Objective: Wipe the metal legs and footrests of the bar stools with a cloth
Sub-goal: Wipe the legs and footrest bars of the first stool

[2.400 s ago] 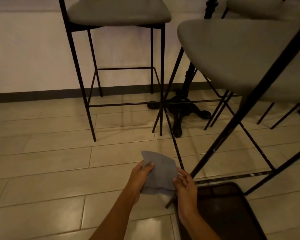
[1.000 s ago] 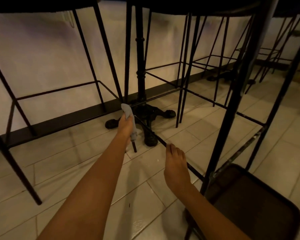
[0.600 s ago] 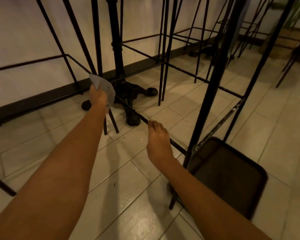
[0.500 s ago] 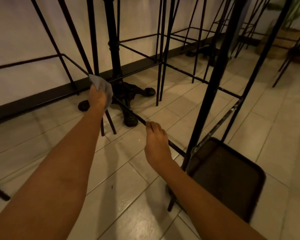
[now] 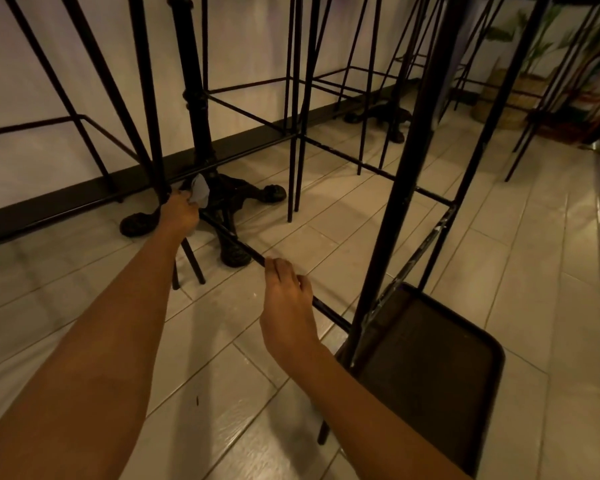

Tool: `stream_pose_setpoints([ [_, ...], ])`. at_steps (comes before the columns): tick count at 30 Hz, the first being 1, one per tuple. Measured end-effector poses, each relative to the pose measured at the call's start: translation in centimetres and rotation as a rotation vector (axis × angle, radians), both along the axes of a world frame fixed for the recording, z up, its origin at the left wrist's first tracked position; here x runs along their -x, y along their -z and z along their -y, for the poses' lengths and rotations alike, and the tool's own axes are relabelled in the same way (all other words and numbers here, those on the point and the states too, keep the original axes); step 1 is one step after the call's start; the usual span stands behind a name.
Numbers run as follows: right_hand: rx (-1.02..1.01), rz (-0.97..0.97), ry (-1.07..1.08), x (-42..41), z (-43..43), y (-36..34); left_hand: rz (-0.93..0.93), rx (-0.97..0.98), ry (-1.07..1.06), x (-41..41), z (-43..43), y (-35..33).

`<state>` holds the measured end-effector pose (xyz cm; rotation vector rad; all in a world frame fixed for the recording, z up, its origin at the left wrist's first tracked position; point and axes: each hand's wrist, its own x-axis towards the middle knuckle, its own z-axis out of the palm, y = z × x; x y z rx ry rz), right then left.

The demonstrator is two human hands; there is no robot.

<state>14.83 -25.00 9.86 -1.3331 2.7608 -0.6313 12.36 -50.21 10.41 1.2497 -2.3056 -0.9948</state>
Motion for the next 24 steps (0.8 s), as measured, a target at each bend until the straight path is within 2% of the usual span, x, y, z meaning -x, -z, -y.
stream_pose_setpoints([
  [6,0.048,0.019,0.009,-0.1,-0.1,0.0,-0.003,0.061,0.063,-0.7,-2.4,-0.3],
  [10,0.065,0.035,0.002,-0.4,0.0,0.1,0.029,0.0,0.005,-1.1,-1.4,-0.6],
  [14,0.047,0.007,-0.017,-0.2,-0.1,0.3,-0.025,-0.05,-0.038,-0.8,0.0,-0.2],
  [24,0.053,-0.024,0.01,-0.1,0.2,0.6,-0.025,0.075,0.049,-1.7,-3.7,-0.6],
])
